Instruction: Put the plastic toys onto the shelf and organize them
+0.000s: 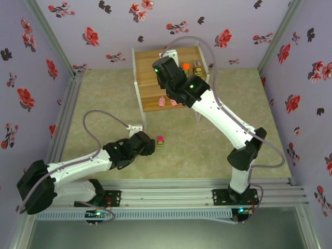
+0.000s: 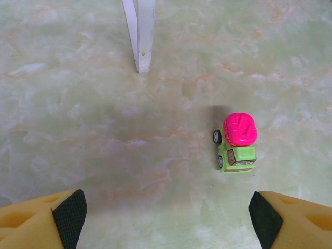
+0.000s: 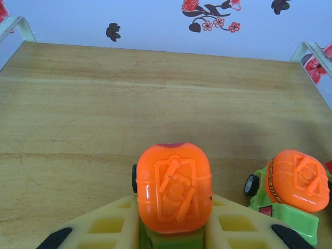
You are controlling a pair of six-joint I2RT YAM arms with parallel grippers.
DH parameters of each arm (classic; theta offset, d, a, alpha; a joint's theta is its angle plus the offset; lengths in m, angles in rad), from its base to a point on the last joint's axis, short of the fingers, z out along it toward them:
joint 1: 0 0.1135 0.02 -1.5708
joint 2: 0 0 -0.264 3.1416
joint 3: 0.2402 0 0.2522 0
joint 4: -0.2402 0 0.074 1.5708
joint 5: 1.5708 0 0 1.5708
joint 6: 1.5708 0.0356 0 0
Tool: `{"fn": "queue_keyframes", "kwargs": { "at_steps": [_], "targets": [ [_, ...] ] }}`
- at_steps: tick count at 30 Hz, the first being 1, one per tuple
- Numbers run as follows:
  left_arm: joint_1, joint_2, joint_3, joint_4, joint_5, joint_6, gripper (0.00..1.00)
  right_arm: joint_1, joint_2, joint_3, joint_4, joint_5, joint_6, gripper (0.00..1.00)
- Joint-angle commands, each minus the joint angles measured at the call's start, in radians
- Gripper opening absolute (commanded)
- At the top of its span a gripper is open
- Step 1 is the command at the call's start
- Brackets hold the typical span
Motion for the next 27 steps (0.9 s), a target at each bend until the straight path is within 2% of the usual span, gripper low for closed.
{"fn": "queue_keyframes", "kwargs": {
  "at_steps": [1,27],
  "targets": [
    [0.005,-0.027,-0.014,-0.015,-0.012,-0.001,0.86,-0.013,0.007,0.024,-0.024,0.001,0.018,0.22],
    [0.000,-0.035,-0.023,-0.012,-0.012,-0.005,0.85,-0.033,-0.010,-0.034,-0.036,-0.004,0.037,0.25]
  ]
}}
